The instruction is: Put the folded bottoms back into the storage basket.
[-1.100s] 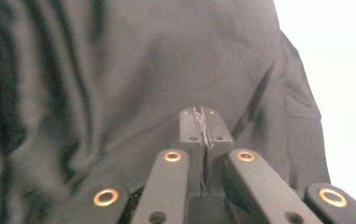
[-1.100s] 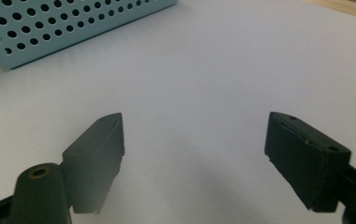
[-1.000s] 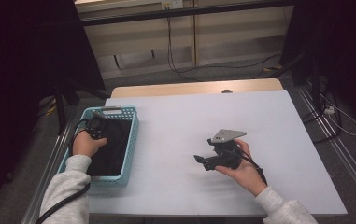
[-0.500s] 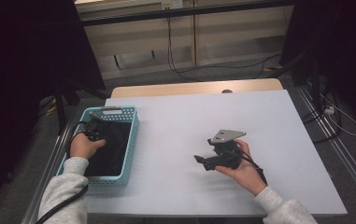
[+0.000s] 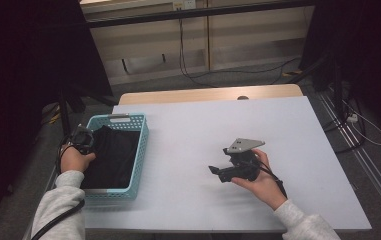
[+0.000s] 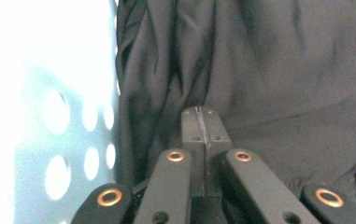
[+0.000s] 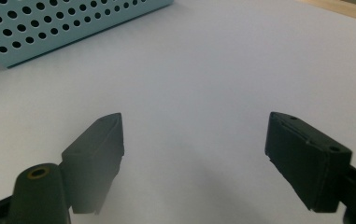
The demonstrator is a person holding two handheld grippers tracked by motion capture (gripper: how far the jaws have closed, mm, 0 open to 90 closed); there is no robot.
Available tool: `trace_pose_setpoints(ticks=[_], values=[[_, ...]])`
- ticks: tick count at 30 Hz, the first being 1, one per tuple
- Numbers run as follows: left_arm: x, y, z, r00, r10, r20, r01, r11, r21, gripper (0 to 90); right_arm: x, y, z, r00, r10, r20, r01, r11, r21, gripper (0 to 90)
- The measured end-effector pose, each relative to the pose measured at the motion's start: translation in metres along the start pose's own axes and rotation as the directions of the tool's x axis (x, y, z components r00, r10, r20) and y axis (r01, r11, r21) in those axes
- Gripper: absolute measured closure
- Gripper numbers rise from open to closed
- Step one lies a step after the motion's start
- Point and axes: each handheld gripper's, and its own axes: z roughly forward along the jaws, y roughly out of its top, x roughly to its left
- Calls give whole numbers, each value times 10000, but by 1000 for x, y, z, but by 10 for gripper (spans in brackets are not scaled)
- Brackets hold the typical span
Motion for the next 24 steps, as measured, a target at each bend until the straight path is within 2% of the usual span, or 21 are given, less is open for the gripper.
trace_pose_setpoints(ticks=[1,3,4,5,7,14,15,17,24], values=[[-1,-1,0,9997,-206,-108,206,9998,55,900,0,0,0,10000,13,-7,-13,10000,23,192],[0,-1,-3,9999,-122,-100,125,9994,313,900,0,-1,-1,10000,14,24,-14,10000,17,192],[-1,-2,-2,9998,-165,-92,167,9997,160,900,0,0,-1,10000,13,18,-13,10000,-6,191],[-1,-1,-3,10000,-95,-3,95,9997,219,900,0,0,-2,10000,-17,39,17,10000,-30,192],[-2,0,-4,9997,-238,58,239,9997,-61,892,-1,0,-3,10000,4,44,-3,10000,-53,191],[-14,9,-17,9994,8,351,7,9991,-425,786,-5,-2,-7,9999,52,116,-51,10000,-23,189],[-15,10,-19,9990,246,362,-232,9989,-404,775,-6,-3,-8,9999,87,127,-87,10000,-45,189],[-21,13,-22,9988,212,453,-186,9982,-569,748,-8,-3,-10,9997,140,181,-139,9999,-78,189],[-33,20,-33,9959,498,756,-430,9951,-892,615,-13,-7,-17,9995,199,258,-196,9998,-100,189]])
